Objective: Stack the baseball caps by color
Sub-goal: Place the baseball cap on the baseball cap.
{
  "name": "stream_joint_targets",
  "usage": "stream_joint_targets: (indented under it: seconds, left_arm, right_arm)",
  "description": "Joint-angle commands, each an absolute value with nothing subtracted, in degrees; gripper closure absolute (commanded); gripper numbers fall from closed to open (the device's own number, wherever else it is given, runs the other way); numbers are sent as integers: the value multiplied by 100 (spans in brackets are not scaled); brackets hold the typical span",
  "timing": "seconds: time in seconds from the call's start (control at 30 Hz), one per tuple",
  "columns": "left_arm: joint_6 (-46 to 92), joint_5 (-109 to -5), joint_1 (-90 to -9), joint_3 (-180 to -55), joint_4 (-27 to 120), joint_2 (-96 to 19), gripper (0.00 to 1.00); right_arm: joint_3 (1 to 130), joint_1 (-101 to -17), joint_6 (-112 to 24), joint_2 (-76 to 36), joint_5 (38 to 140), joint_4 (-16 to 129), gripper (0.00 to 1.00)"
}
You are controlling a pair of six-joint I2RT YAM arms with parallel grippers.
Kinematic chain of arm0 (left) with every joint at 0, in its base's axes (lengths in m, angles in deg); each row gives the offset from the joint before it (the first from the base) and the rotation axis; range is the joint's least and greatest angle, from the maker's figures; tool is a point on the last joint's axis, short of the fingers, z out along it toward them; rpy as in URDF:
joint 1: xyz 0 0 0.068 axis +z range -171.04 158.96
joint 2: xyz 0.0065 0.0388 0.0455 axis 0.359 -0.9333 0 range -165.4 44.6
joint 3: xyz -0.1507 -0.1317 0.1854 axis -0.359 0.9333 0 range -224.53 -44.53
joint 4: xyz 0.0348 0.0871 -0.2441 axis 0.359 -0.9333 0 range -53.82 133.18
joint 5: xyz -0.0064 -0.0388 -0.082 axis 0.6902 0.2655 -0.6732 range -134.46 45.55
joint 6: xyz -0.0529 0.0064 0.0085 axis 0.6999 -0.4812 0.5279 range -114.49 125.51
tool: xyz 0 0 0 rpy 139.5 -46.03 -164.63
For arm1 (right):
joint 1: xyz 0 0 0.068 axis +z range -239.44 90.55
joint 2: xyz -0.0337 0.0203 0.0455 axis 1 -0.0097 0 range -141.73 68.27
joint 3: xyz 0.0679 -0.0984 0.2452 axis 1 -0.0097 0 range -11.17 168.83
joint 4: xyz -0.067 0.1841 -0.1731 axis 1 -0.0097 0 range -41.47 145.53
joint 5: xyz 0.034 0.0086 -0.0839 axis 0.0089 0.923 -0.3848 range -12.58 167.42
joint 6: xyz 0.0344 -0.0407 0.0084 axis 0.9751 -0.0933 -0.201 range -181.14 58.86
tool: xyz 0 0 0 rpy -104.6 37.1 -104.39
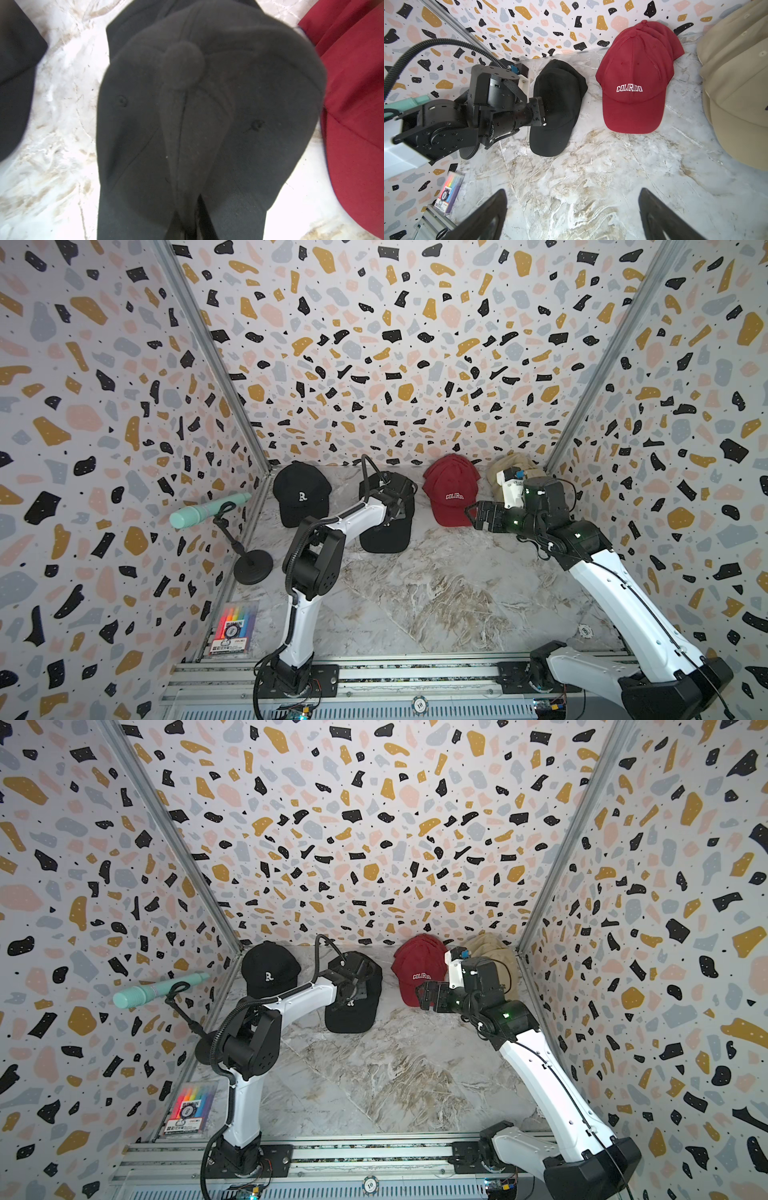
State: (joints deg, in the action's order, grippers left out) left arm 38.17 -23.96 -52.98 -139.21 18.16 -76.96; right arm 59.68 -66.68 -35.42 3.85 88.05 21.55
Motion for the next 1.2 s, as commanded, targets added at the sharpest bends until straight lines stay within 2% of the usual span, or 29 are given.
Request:
stream_joint_targets:
  seconds: [0.0, 0.27, 0.5, 0.97, 1.17]
  left_arm:
    - [3776, -2417, -5295, -13989, 1681, -7920, 86]
    - [3898, -2582, -5181, -13864, 1767, -8033, 74]
    - [3952, -2688, -5103, -13740, 1951, -8052, 73]
    - [3883, -2703, -4987, -14202, 1907, -8215, 61]
    - [3804, -2864, -4987, -14505, 1850, -8394, 61]
  right_arm:
    - [5917, -6686, -3429, 547, 8701, 2019, 1]
    - [5912, -6686, -3346, 602, 8647, 1987, 1]
    - [5877, -6686, -3264, 640, 8638, 1985, 1]
    - [5872, -6671, -3108, 721, 8658, 2053, 1]
    - [5953, -6660, -3090, 694, 8621, 2064, 1]
